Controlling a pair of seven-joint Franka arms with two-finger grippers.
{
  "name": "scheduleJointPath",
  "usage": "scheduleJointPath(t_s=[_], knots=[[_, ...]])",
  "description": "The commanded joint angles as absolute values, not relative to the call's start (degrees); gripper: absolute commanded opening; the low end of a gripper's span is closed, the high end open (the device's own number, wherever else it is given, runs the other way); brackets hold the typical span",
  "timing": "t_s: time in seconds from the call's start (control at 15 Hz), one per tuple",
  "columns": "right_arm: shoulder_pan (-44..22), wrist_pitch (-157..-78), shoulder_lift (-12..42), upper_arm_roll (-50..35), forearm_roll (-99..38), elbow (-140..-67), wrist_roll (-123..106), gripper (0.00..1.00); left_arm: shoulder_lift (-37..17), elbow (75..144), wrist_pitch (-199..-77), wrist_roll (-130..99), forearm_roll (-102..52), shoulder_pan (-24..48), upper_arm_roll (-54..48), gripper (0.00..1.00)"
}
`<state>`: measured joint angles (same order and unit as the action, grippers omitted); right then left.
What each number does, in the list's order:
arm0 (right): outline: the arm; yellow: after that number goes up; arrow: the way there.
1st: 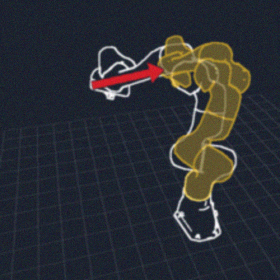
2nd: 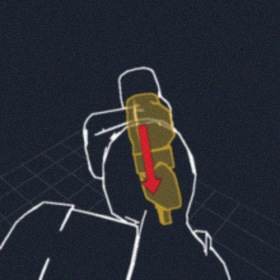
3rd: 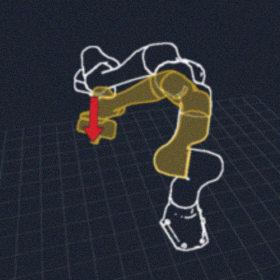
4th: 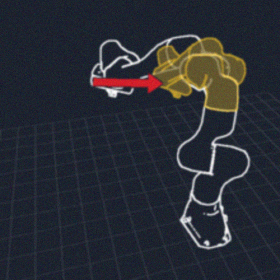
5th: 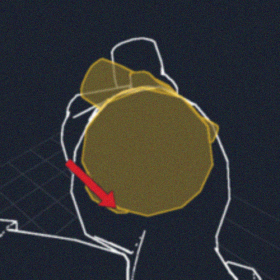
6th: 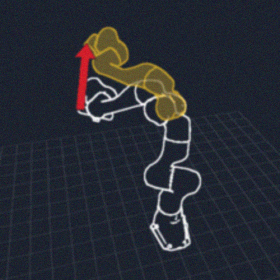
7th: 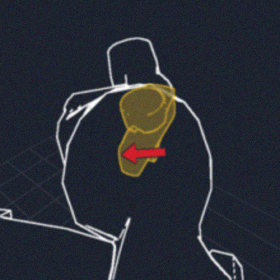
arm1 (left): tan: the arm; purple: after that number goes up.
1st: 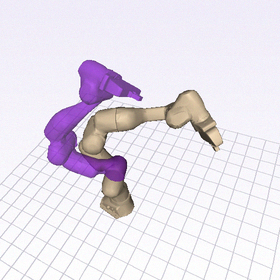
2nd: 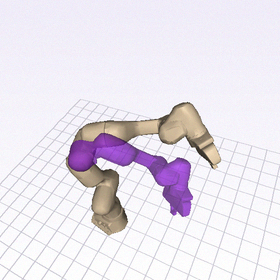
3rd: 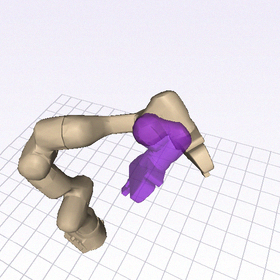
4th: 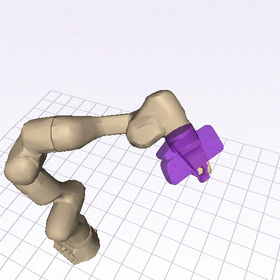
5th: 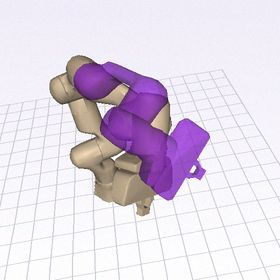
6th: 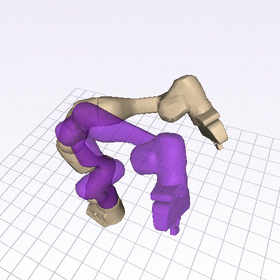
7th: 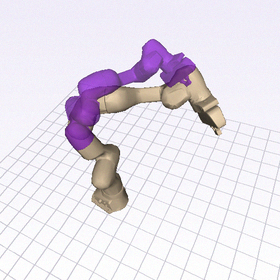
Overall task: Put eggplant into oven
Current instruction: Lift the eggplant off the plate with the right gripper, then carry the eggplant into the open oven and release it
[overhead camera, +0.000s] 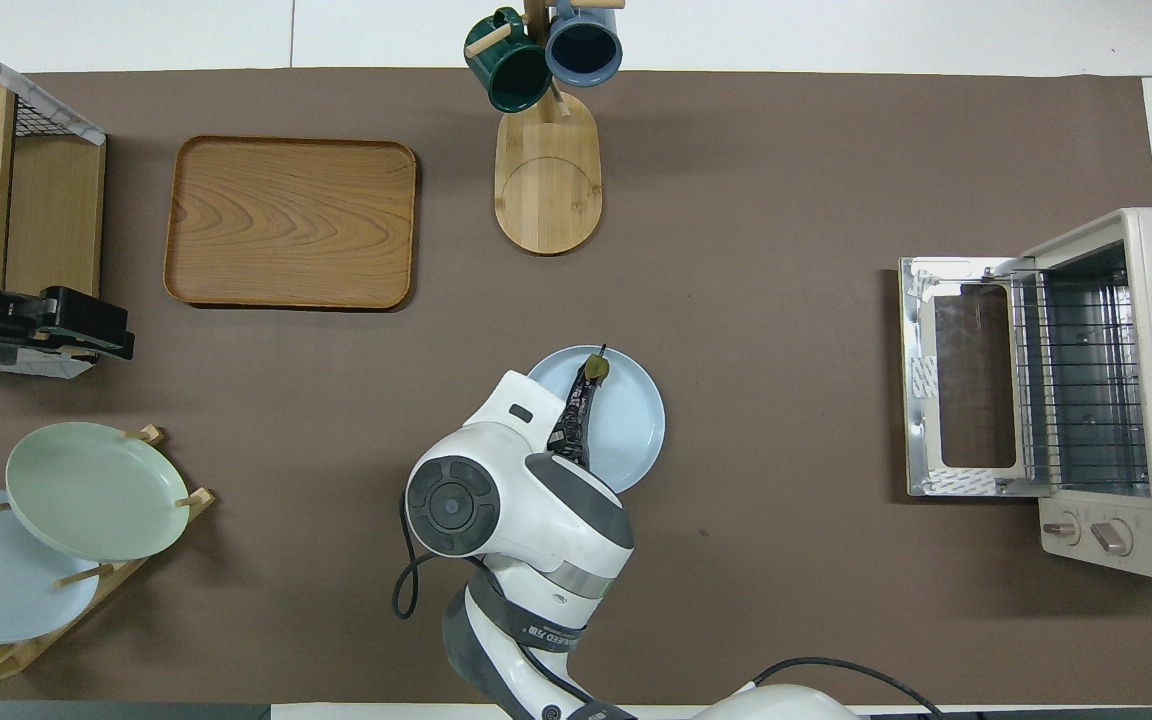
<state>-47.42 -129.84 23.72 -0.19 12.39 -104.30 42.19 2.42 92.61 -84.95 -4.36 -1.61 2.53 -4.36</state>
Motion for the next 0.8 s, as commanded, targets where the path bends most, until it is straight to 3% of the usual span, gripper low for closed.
scheduleJointPath(t_s=[0.0, 0.47, 0.74], knots=[[-45.89, -121.92, 19.36, -0.09, 14.68, -103.71, 40.96, 0.00, 3.87, 94.04, -85.61, -4.57, -2.20, 2.72, -3.87, 1.00], [-34.56, -107.86, 6.60, 0.00, 14.77, -109.68, 35.88, 0.00, 3.87, 94.04, -85.61, -4.57, -2.20, 2.72, -3.87, 1.00], [-19.37, -108.37, 3.43, 0.00, 14.50, -113.46, 21.65, 0.00, 3.87, 94.04, -85.61, -4.57, -2.20, 2.72, -3.87, 1.00]])
